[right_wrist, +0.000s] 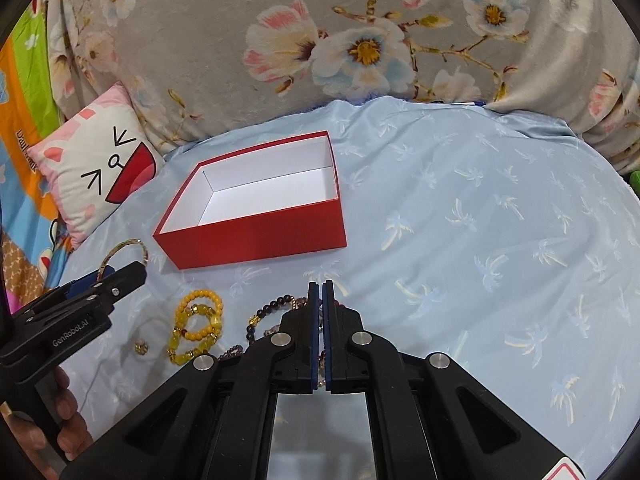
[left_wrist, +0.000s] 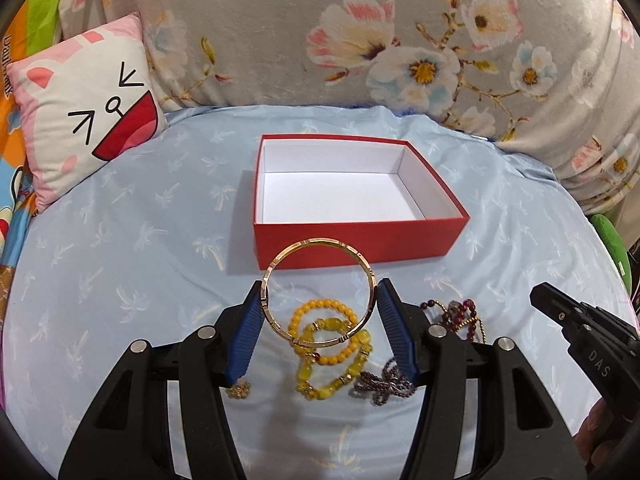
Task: Organize jewelry
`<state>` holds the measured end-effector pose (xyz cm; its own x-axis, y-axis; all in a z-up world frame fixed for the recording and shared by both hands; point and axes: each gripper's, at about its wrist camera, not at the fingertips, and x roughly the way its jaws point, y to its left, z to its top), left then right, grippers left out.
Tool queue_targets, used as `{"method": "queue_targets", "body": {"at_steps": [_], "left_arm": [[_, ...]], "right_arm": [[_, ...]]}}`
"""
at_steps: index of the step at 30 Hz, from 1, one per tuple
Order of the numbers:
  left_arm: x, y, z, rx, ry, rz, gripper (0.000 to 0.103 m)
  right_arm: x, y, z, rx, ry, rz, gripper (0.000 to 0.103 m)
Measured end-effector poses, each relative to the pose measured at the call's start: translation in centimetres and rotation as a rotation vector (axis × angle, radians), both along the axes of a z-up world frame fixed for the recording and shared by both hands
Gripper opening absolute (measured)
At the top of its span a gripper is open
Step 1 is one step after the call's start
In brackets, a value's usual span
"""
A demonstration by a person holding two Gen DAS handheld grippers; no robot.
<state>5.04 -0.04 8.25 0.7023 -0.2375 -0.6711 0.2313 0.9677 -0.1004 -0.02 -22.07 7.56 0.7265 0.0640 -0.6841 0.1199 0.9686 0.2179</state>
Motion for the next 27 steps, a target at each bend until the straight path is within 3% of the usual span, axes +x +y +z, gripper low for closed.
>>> {"method": "queue_targets", "body": {"at_steps": [2, 3, 4, 14, 16, 18, 27], "left_arm": [[0.0, 0.1, -0.3, -0.001, 0.006, 0.003, 0.054], [0.0, 0.1, -0.6, -0.002, 0.013, 0.001, 0.054], [-0.1, 0.0, -1.1, -0.002, 0.024, -0.004, 0.054], [-1.2, -1.7, -3.4, 0.016, 0.069, -0.038, 0.054], [-1.2, -1.8, -3.5, 0.017, 0.071, -0.041, 0.054], [-1.1, -1.8, -3.5, 0.015, 0.074, -0.04, 0.054], [-0.9, -1.6, -3.4, 0.011, 0.078, -0.039, 0.054]], "right_arm": [[0.2, -0.3, -0.8, 0.014, 0.029, 0.005, 0.014], [0.2, -0.4, -1.5, 0.009, 0.049, -0.005, 0.029], [0.1, -0.5, -2.1, 0.005, 0.06, -0.012, 0.038], [0.8, -1.0, -6.9, 0.031, 0.16, -0.004, 0.034], [1.1, -0.7, -7.2, 0.023, 0.163, 0.003, 0.018], [1.3, -0.4, -7.4, 0.025, 0.159, 0.017, 0.01], [0.7, -0.6, -5.8, 0.043, 0.127, 0.022, 0.007]]}}
